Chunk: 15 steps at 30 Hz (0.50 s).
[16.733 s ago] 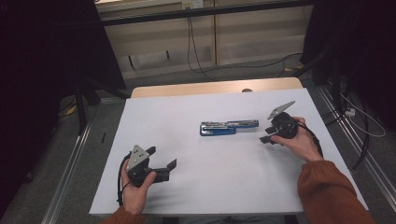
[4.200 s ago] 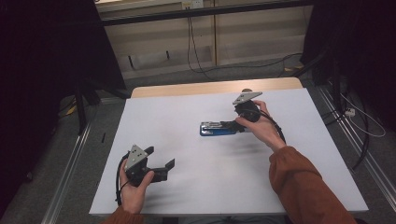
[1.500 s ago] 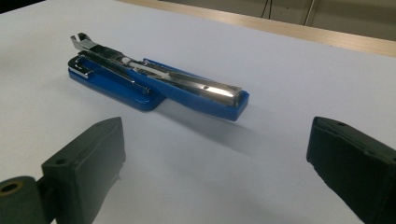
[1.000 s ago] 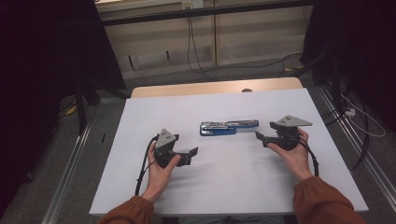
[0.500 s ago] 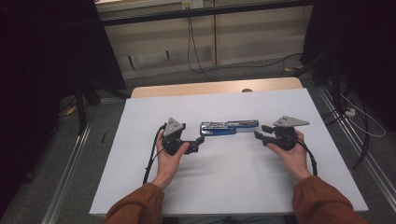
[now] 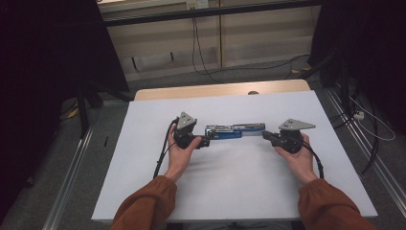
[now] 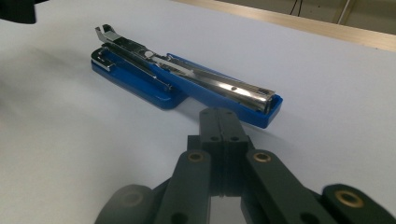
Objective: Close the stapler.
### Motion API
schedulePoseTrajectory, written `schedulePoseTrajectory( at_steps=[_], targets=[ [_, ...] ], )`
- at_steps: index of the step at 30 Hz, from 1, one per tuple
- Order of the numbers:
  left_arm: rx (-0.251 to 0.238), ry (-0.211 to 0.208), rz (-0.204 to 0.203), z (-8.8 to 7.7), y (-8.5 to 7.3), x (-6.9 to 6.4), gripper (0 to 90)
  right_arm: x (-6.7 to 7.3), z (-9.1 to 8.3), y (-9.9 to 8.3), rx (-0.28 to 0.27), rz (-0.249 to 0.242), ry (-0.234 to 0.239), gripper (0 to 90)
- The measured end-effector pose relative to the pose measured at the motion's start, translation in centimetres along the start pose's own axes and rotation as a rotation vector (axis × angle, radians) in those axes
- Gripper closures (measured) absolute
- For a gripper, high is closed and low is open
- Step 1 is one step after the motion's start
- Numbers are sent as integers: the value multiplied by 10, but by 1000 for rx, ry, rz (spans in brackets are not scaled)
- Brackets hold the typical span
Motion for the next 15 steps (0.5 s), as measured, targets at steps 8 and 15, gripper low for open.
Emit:
schedulePoseTrajectory(
  at_steps=[8,15],
  targets=[
    [14,18,39,15,4,-1,111,0,3,-1,12,-20,-3,900],
    [58,52,43,17,-4,9,152,-5,3,-4,35,-31,-27,900]
  ],
)
Point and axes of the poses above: each handheld gripper's, and its own axes: z roughly forward along the jaws, y roughly out of its top, x roughly to its left, the point moved 6 cm from there along z, roughly forward along the jaws, and after that the axes turned 14 degrees about -z, right-handed, at the moved point
